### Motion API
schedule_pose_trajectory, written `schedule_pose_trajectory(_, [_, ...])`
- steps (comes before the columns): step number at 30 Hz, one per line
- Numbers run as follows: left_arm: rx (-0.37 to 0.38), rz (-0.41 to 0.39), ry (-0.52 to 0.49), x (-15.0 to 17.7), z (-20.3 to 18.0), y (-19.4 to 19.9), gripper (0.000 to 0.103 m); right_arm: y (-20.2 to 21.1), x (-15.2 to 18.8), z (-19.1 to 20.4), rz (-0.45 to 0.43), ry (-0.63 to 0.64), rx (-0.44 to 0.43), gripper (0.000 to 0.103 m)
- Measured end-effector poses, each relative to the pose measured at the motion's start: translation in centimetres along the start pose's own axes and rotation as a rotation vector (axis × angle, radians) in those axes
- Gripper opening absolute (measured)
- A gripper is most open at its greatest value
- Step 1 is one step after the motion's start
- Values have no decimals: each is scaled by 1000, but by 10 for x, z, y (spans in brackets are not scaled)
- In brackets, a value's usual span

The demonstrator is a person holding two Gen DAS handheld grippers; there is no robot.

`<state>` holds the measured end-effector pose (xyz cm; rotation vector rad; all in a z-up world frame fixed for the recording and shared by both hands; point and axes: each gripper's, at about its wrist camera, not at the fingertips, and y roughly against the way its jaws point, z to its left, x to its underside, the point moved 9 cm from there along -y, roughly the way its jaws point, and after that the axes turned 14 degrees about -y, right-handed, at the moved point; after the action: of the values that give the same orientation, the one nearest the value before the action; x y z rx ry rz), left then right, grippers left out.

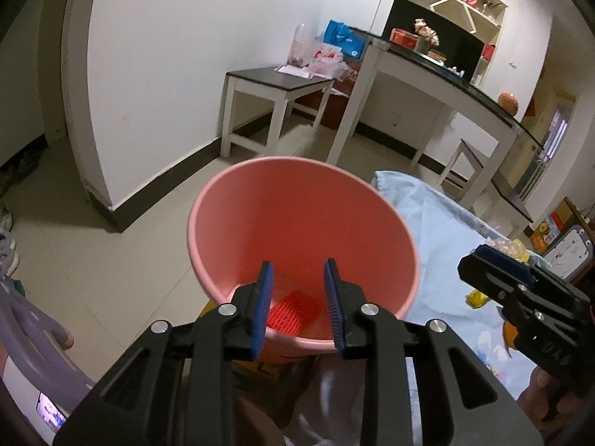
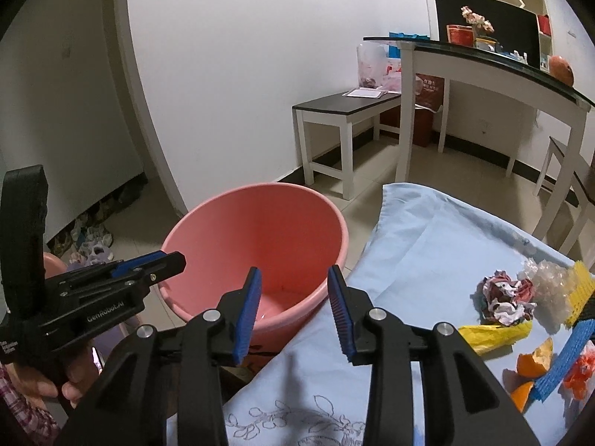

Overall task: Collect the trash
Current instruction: 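Open both tools to drop the wrapper and red net into the bin, then move both open tools back over the trash on the sheet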

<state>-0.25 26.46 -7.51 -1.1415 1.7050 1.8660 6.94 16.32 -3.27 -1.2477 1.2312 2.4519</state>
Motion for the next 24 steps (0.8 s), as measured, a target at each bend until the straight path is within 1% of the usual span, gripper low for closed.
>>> schedule_pose_trajectory(4, [29, -30, -15, -7, -13, 9, 28, 12, 0, -3, -16, -5, 3, 42])
schedule_pose_trajectory(11, [78, -65, -55, -15, -43, 20, 28, 38, 6, -16, -39, -22, 25, 44])
schedule_pose_trajectory(14, [107, -79, -70, -16, -60, 25, 28, 53, 9, -26, -46, -41, 42, 45])
schedule_pose_trajectory(19, [133, -82, -107, -15, -84, 30, 28, 75, 17, -46, -64, -69, 75, 46])
schedule_pose_trajectory(24, [169, -93, -164, -14, -114, 35, 28, 99, 22, -71, -92, -102, 117, 46])
